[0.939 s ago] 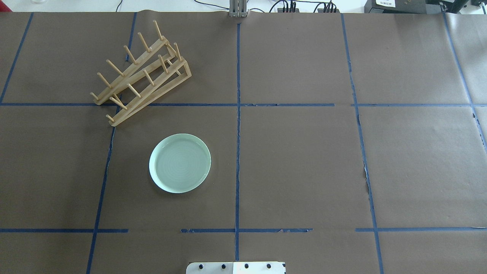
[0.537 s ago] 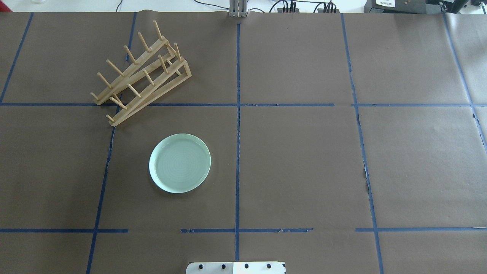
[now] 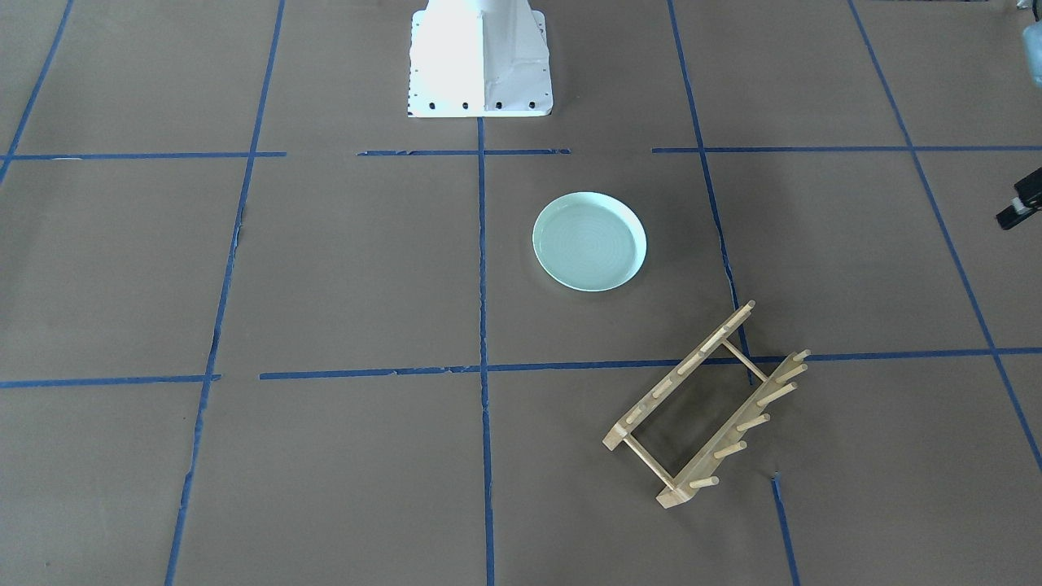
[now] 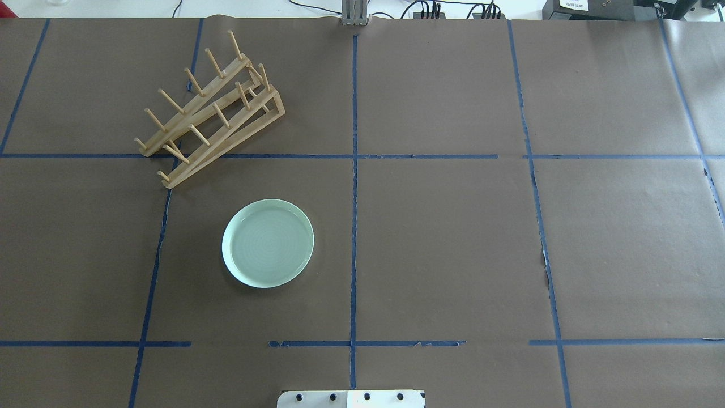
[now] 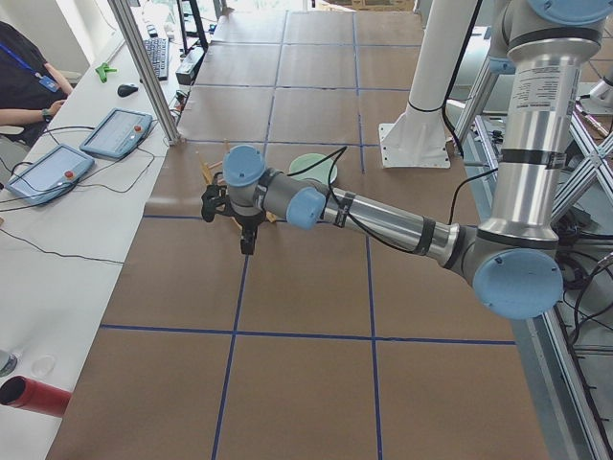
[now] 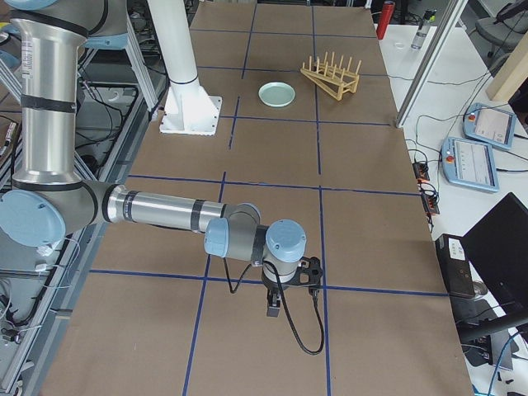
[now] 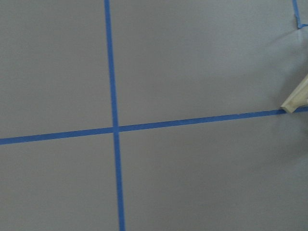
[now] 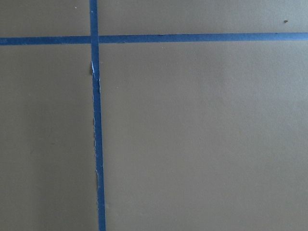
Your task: Place plate on rack
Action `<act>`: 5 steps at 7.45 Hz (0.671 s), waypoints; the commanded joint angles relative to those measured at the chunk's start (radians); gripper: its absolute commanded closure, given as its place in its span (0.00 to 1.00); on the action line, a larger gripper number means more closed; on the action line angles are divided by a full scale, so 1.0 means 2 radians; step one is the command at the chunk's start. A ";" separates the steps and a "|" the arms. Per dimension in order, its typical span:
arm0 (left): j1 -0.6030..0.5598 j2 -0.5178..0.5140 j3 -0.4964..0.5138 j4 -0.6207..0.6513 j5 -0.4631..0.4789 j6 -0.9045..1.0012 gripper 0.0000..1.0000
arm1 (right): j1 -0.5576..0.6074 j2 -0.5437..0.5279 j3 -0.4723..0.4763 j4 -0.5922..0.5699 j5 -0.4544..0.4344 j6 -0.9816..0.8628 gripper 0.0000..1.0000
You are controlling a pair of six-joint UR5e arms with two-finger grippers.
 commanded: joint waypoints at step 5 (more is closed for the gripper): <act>0.280 -0.314 0.070 0.123 0.185 -0.434 0.00 | 0.000 0.000 0.001 0.000 0.000 0.000 0.00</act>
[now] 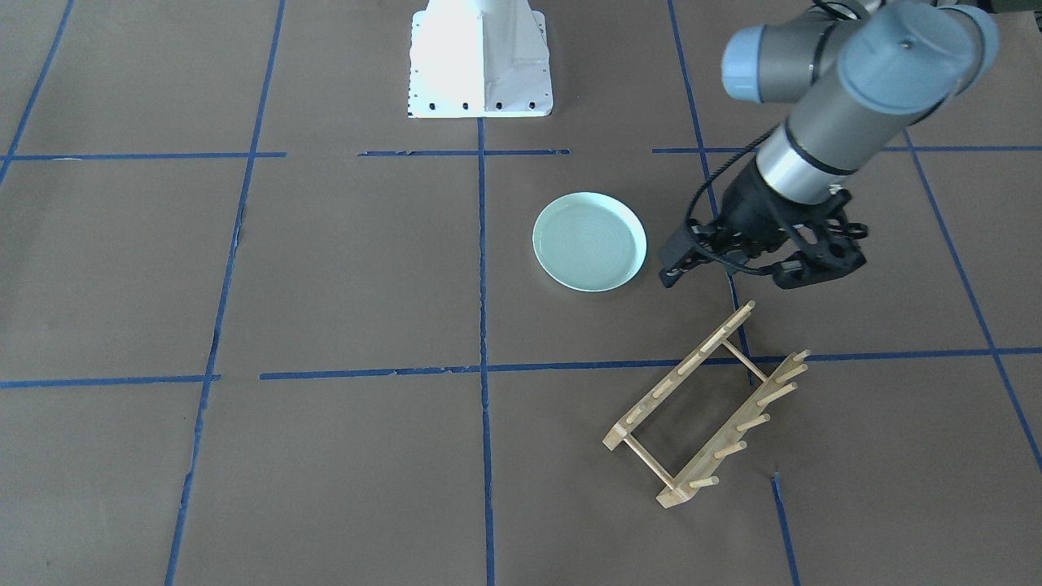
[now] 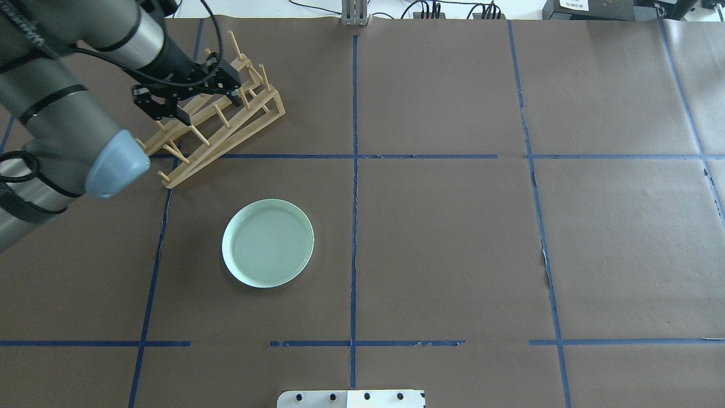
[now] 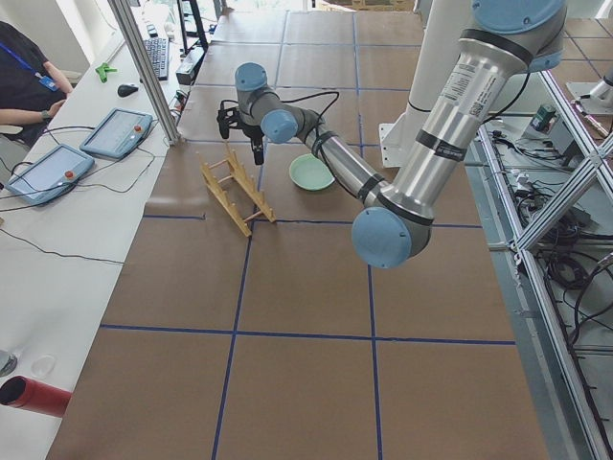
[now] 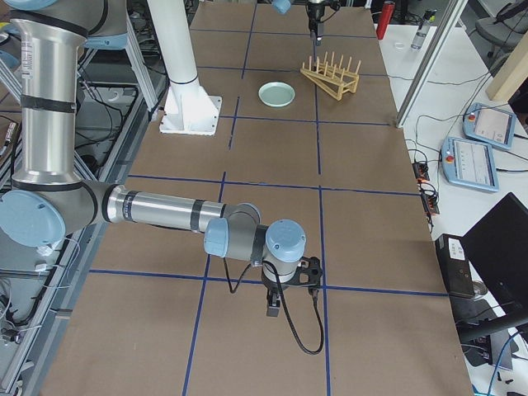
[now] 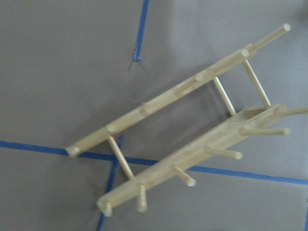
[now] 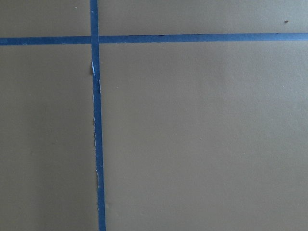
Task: Place plate on rack
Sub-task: 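Move the left gripper past the rack down toward the pale green plate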
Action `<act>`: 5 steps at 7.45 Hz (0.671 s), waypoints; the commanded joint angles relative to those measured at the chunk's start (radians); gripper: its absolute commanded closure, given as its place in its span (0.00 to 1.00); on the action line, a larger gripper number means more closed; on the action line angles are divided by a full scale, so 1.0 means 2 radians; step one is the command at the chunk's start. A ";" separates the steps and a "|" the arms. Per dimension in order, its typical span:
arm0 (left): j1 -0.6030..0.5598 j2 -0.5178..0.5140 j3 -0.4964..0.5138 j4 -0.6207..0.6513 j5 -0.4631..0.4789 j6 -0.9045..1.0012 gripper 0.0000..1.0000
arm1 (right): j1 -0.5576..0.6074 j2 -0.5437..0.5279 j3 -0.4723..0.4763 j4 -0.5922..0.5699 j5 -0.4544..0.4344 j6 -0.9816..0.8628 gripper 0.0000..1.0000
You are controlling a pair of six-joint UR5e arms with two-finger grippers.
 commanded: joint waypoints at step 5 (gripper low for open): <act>0.176 -0.122 0.170 0.058 0.135 -0.139 0.01 | 0.001 0.000 0.000 0.000 0.000 0.000 0.00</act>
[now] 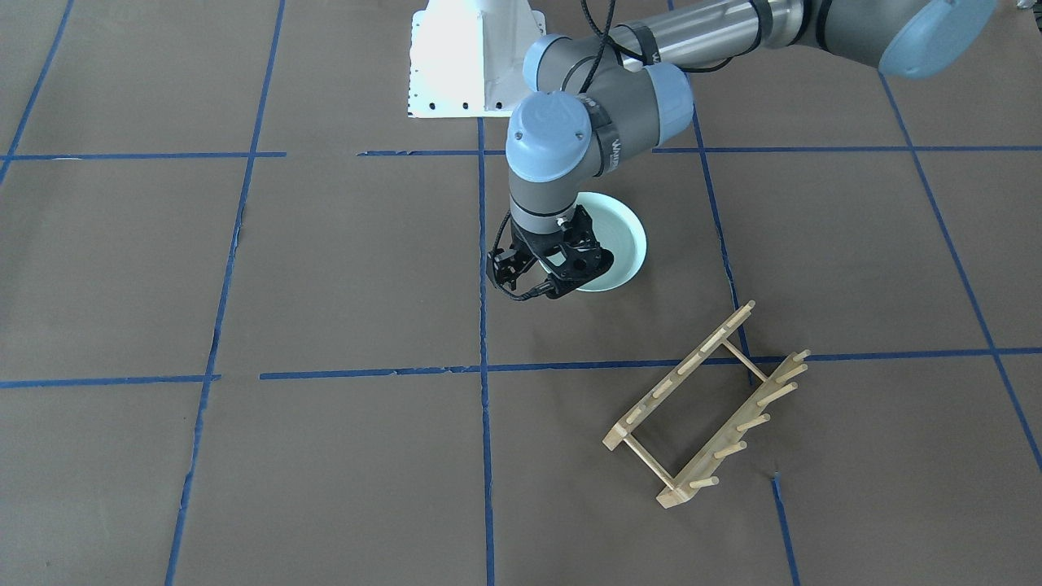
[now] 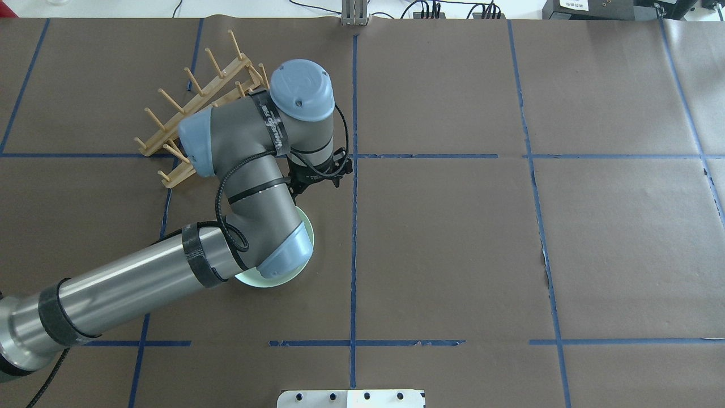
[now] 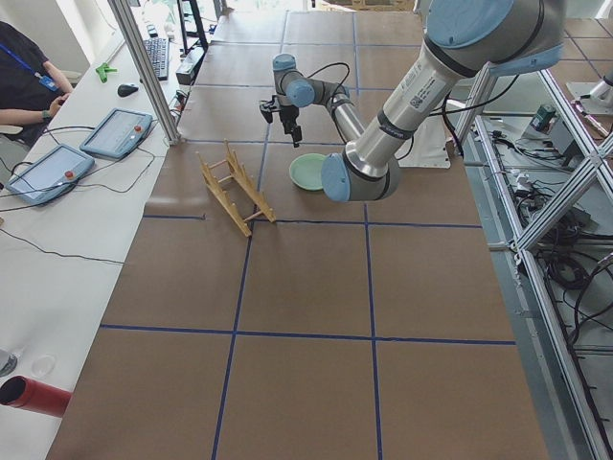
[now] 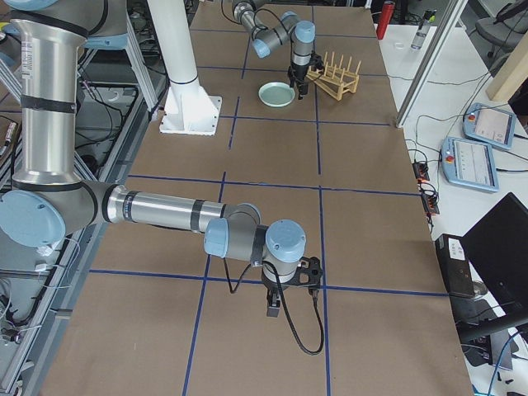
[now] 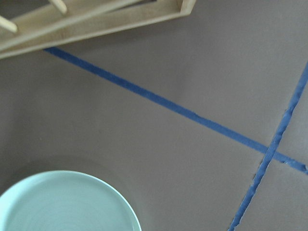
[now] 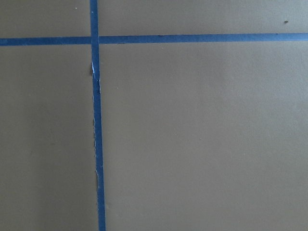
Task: Place plate on rack
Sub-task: 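Grasp the edge of the pale green plate with the left gripper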
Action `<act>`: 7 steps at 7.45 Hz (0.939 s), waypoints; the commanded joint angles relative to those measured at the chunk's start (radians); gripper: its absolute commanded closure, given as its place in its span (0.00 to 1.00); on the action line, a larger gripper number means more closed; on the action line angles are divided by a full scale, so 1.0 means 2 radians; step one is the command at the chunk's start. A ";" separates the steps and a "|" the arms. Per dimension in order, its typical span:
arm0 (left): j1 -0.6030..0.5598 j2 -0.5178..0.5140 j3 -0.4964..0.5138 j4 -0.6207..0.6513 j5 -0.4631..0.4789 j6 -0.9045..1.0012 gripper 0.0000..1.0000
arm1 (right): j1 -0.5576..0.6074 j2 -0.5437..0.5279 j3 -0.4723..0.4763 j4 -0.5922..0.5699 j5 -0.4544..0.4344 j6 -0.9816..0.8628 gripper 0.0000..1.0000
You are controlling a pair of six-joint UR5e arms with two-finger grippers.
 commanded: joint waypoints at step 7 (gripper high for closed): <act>0.031 0.016 0.011 0.001 0.026 0.001 0.72 | 0.000 0.000 0.000 0.000 0.000 0.000 0.00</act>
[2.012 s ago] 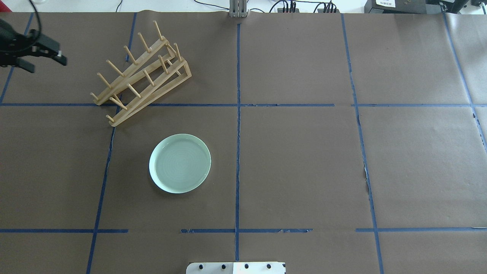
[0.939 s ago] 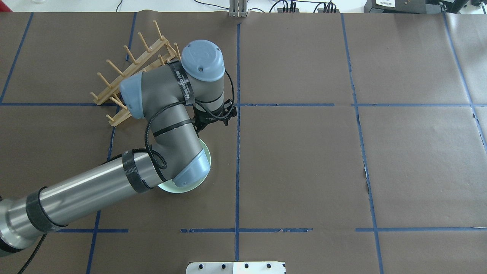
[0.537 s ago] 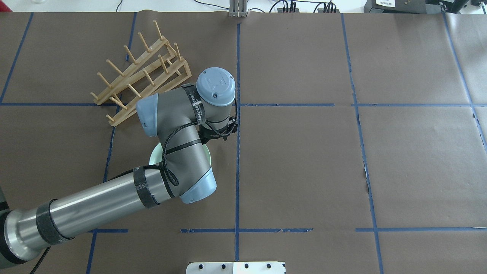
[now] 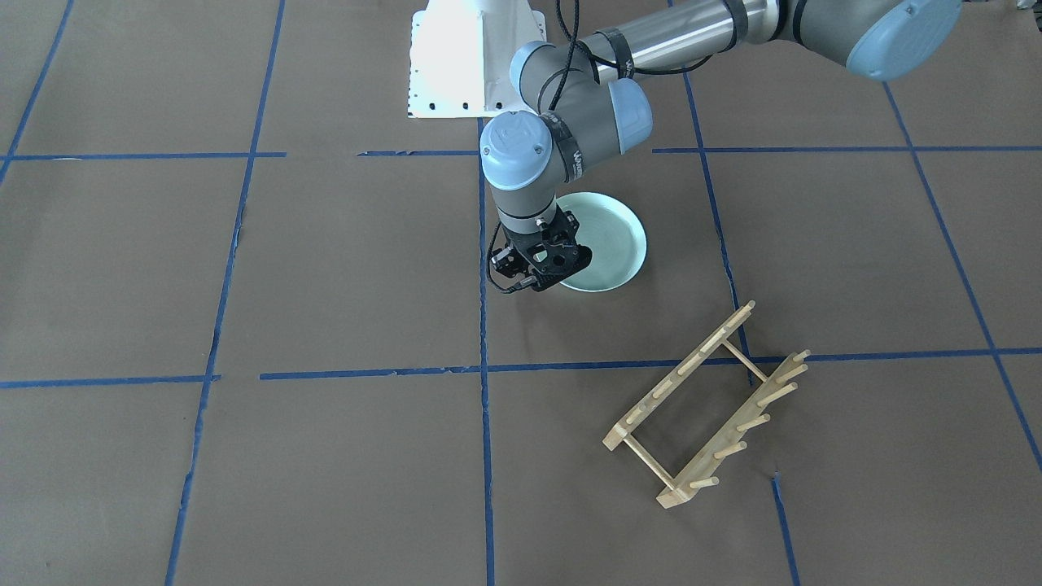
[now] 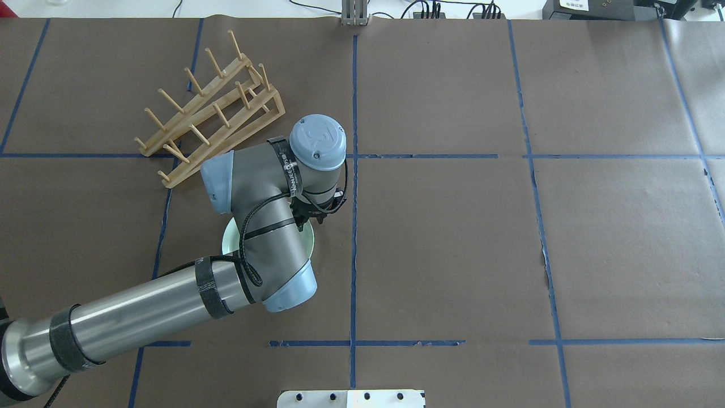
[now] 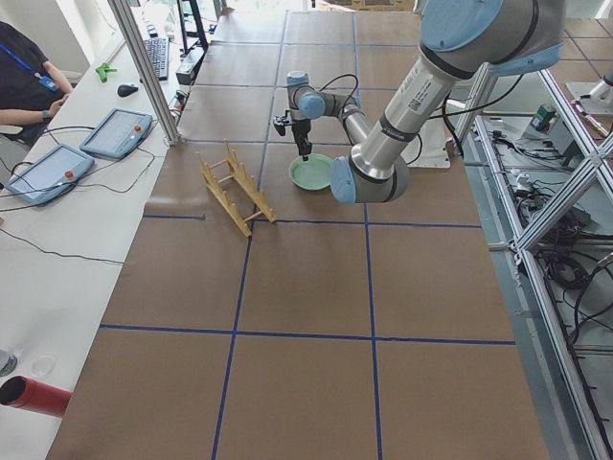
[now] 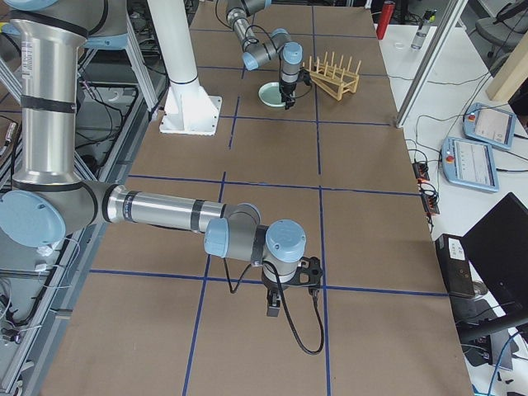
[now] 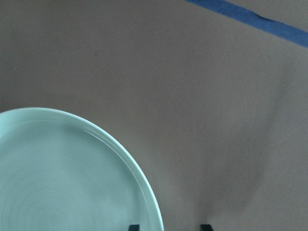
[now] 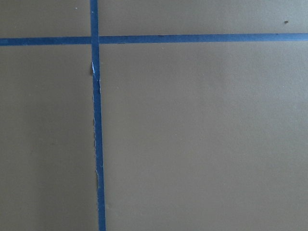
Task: Place plate on rack
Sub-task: 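Grasp the edge of the pale green plate with the left gripper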
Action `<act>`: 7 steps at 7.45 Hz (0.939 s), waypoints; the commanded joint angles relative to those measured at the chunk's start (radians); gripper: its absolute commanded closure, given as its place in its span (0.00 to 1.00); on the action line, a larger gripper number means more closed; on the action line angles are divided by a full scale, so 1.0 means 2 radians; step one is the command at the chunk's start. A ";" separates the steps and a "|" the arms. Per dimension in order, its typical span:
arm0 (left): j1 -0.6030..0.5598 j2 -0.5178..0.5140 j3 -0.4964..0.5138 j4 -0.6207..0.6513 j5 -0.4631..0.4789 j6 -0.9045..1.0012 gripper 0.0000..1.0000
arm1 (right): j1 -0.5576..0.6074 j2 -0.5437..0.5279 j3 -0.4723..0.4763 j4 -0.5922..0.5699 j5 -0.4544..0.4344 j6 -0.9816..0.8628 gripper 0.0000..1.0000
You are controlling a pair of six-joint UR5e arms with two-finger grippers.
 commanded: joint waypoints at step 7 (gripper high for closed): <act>-0.059 0.001 -0.162 -0.030 -0.044 -0.027 1.00 | -0.001 0.000 0.000 0.000 0.000 0.000 0.00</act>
